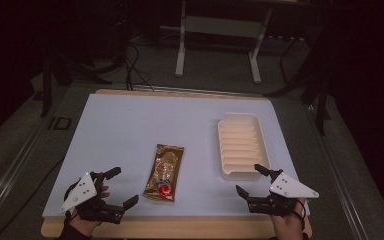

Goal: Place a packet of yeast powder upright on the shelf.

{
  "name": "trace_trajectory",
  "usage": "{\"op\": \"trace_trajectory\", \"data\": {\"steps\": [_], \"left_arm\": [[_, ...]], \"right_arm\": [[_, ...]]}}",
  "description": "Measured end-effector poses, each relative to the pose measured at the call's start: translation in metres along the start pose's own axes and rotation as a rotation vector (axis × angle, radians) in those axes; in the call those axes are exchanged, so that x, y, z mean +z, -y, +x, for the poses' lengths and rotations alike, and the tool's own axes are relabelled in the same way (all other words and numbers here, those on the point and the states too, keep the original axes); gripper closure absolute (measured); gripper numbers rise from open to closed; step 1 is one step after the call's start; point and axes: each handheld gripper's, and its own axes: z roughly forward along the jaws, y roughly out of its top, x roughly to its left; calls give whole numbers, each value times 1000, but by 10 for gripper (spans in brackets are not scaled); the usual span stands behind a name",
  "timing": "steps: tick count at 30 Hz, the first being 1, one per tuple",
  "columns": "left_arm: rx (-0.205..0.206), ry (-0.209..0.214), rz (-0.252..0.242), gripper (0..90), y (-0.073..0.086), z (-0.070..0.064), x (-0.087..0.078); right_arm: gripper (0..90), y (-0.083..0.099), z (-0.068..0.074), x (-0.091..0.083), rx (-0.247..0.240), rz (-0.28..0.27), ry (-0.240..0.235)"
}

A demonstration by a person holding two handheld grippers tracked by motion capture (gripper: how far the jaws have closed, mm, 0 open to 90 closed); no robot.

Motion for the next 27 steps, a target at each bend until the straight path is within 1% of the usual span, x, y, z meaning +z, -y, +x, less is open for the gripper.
{"op": "trace_trajectory", "data": {"steps": [1, 2, 4, 5, 6, 7, 8, 10, 12, 15, 16, 18, 20, 21, 22, 23, 24, 25, 26, 27], "left_arm": [[-4, 7, -1, 6, 0, 0, 0], [3, 17, 0, 5, 0, 0, 1], [9, 20, 7, 6, 0, 0, 1], [23, 27, 11, 6, 0, -1, 2], [23, 27, 11, 6, 0, -1, 2], [36, 36, 19, 6, -1, -3, 3], [44, 40, 23, 5, -1, -5, 4], [52, 59, 30, 6, -2, -8, 6], [64, 69, 27, 5, -3, -10, 8], [67, 70, 22, 5, -5, -14, 14], [64, 78, 23, 6, -6, -15, 15], [37, 107, 46, 6, -9, -17, 19], [12, 124, 43, 6, -13, -19, 23], [1, 124, 53, 5, -15, -20, 25], [-1, 117, 64, 6, -17, -21, 28], [-4, 98, 80, 6, -20, -22, 30], [-18, 88, 93, 6, -22, -22, 32], [-37, 100, 102, 6, -24, -21, 34], [-47, 111, 106, 6, -26, -20, 35], [-47, 111, 106, 6, -26, -20, 35]], "right_arm": [[126, 0, 0, 0, 9, 0, -5], [125, -1, 0, -1, 21, -4, -21], [119, -2, 1, -1, 18, -5, -15], [107, -3, 3, -1, 24, -11, -20], [107, -3, 3, -1, 24, -11, -20], [106, -3, 4, -1, 30, -19, -18], [105, -5, 6, -2, 33, -32, -30], [104, -7, 8, -2, 26, -43, -37], [104, -9, 10, -3, 22, -46, -55], [105, -12, 13, -4, 12, -46, -58], [105, -13, 14, -5, 2, -42, -55], [118, -14, 15, -7, -6, -39, -62], [121, -16, 16, -9, -6, -52, -59], [121, -16, 16, -9, -4, -54, -57], [121, -17, 16, -10, -5, -55, -53], [122, -17, 16, -10, -7, -56, -56], [122, -17, 16, -10, -7, -56, -59], [130, -17, 16, -10, -6, -58, -56], [135, -17, 17, -10, -9, -64, -58], [136, -17, 18, -11, -15, -69, -54]]}}
